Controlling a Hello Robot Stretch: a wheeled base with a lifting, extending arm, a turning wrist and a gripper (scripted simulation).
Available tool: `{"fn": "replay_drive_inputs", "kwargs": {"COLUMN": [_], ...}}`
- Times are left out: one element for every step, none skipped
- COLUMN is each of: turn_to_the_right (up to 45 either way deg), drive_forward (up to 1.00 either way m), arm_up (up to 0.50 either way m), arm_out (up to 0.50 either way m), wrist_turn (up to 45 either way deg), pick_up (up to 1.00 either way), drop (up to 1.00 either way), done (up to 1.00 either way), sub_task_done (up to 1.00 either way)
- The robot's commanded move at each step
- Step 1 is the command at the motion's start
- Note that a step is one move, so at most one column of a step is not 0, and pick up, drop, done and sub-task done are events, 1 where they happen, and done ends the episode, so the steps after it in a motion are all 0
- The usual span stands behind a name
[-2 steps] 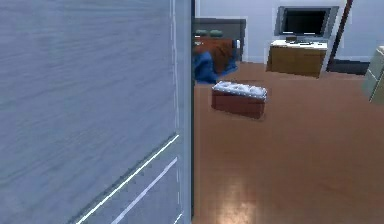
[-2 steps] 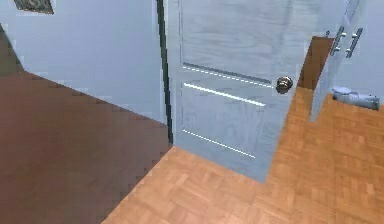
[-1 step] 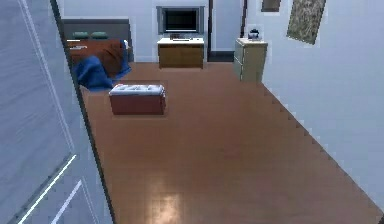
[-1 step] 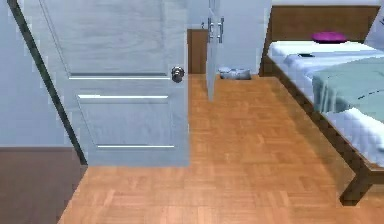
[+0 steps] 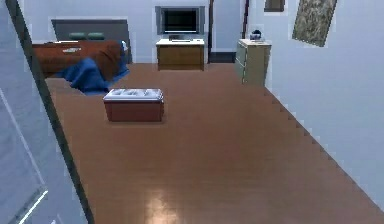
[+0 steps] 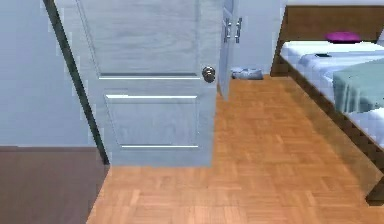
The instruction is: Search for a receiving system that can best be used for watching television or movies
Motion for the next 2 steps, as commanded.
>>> {"fn": "replay_drive_inputs", "kwargs": {"turn_to_the_right": [3.0, 0.0], "drive_forward": [0.00, 1.00], "arm_up": [0.00, 0.00], "arm_out": [0.00, 0.00], "wrist_turn": [0.0, 0.0], "pick_up": [0.00, 0.00], "drop": [0.00, 0.00], "done": [0.00, 0.00], "sub_task_done": [0.00, 0.00]}}
